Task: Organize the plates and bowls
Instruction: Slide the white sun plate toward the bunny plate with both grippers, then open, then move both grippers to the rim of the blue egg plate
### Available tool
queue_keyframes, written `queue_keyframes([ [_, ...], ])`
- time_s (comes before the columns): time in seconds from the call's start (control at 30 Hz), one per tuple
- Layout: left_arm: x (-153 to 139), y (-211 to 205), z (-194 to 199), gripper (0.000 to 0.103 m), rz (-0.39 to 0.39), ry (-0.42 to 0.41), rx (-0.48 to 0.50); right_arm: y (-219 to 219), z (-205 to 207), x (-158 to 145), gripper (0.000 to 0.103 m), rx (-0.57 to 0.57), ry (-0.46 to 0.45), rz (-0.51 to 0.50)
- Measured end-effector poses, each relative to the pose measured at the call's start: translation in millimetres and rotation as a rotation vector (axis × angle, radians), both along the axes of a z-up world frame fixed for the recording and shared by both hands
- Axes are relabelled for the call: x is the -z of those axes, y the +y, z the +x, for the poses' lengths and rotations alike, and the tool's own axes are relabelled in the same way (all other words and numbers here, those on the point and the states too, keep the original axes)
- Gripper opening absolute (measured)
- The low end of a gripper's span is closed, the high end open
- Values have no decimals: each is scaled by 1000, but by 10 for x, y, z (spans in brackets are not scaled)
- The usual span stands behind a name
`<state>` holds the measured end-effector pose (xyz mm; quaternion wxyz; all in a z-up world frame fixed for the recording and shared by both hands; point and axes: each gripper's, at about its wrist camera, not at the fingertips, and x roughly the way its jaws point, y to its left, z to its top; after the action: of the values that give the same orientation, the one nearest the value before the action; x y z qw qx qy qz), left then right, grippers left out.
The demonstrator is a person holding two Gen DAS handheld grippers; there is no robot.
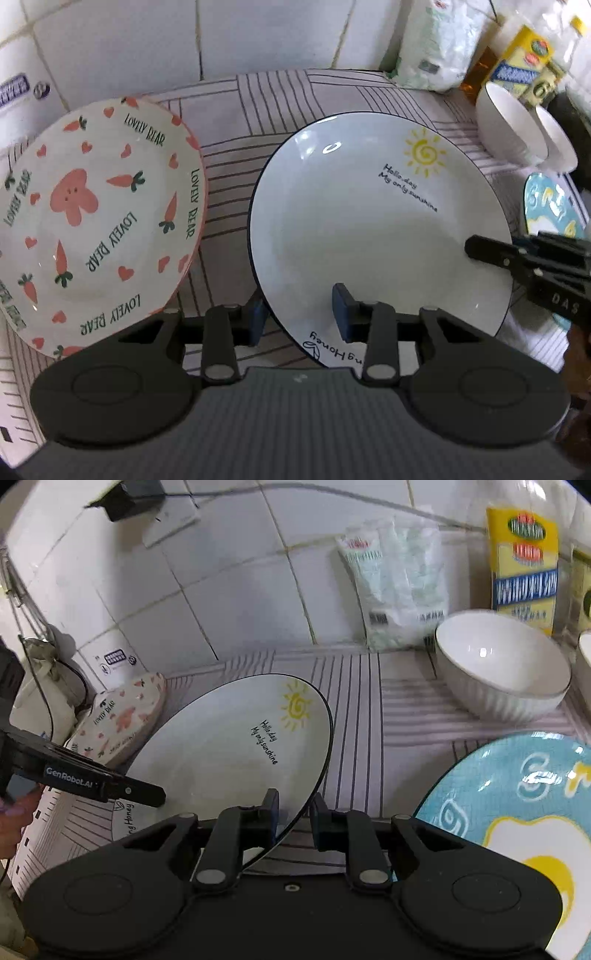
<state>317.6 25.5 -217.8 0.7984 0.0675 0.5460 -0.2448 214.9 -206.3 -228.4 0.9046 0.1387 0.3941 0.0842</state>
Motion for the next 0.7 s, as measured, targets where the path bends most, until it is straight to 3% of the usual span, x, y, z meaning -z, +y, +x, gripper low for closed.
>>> queue_keyframes([
  [0.2,-6,-80,-27,36,28,-14,-44,124,48,1,31,-17,44,-94],
  [0.27,-16,-100,-9,43,54,-7,-105,185,68,-28,35,-22,61,-137],
  [0.4,-36,-194,-24,43,100,-7,-151,336,95,-26,51,10,102,-179],
  [0.47,-66,-235,-56,44,131,-19,-149,417,68,-40,50,8,104,-230],
  [0.57,-176,-262,-131,44,163,-31,-143,421,-34,-121,50,25,115,-213],
  [0.7,-419,-237,-258,47,124,-49,-125,375,-304,-348,51,43,71,-205],
])
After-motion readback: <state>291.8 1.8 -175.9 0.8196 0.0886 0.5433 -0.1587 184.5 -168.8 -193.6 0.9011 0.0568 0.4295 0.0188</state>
